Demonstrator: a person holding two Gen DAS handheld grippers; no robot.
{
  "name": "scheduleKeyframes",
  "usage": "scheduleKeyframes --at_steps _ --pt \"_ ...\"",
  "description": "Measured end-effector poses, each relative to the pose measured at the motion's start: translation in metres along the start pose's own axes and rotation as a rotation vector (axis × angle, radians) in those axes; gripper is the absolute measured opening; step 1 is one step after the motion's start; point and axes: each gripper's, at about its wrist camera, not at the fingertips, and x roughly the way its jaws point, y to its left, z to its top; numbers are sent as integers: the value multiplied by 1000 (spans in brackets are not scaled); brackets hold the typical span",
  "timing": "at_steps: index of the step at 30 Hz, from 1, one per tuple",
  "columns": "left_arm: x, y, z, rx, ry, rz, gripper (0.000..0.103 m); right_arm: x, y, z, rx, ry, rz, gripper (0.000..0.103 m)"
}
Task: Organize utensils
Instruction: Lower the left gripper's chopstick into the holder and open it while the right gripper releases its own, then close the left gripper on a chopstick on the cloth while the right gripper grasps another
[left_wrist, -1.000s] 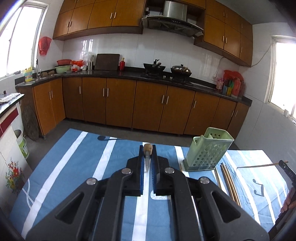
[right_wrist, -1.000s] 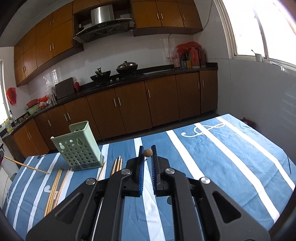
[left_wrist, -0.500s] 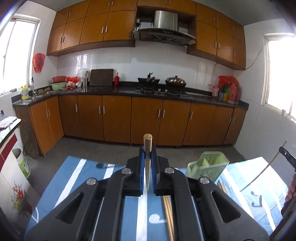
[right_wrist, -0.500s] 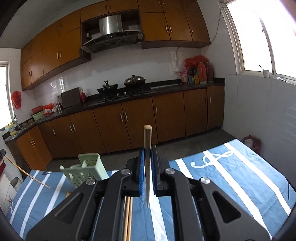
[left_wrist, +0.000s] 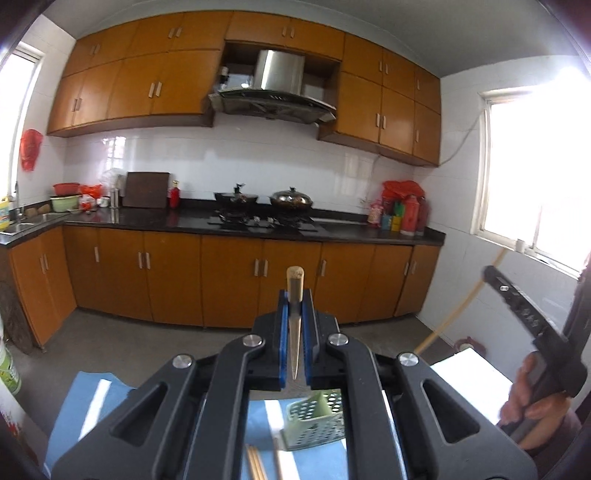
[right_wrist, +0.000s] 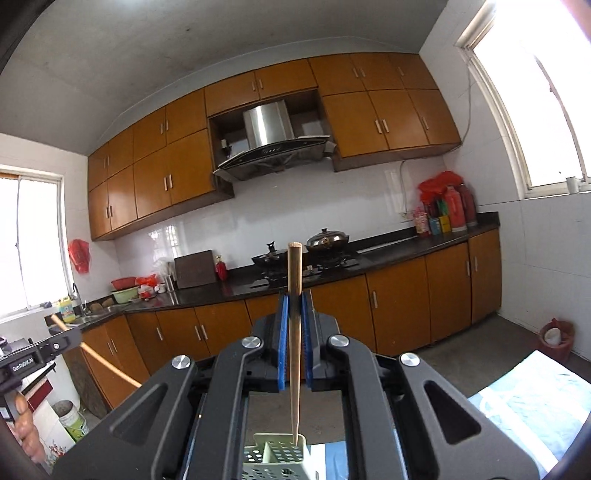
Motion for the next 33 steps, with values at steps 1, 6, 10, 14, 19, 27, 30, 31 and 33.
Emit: scheduleKeyframes --at_steps 1,6,10,14,19,27,30,31,33 --pt "6 -2 -2 -4 11 -8 8 5 3 -4 -2 10 1 8" --pt "41 -5 -25 -27 86 -34 8 23 4 -27 0 73 -6 8" --pt "59 0 -42 -29 133 -30 8 35 2 -44 6 130 -15 8" --pt "78 4 -58 -34 177 -26 8 41 -2 -58 20 179 -20 8" --pt "91 11 -73 -45 227 -13 10 41 -3 -67 20 217 -24 8" --pt "66 21 -66 -77 184 6 31 14 -13 -58 25 185 -51 39" --pt "45 26 -65 -85 157 19 34 -2 -22 -58 25 181 -67 42" --pt "38 28 -65 -85 150 23 35 -10 -27 -59 26 186 -80 43" --pt "18 33 -71 -78 133 46 38 -24 -38 -68 28 208 -110 45"
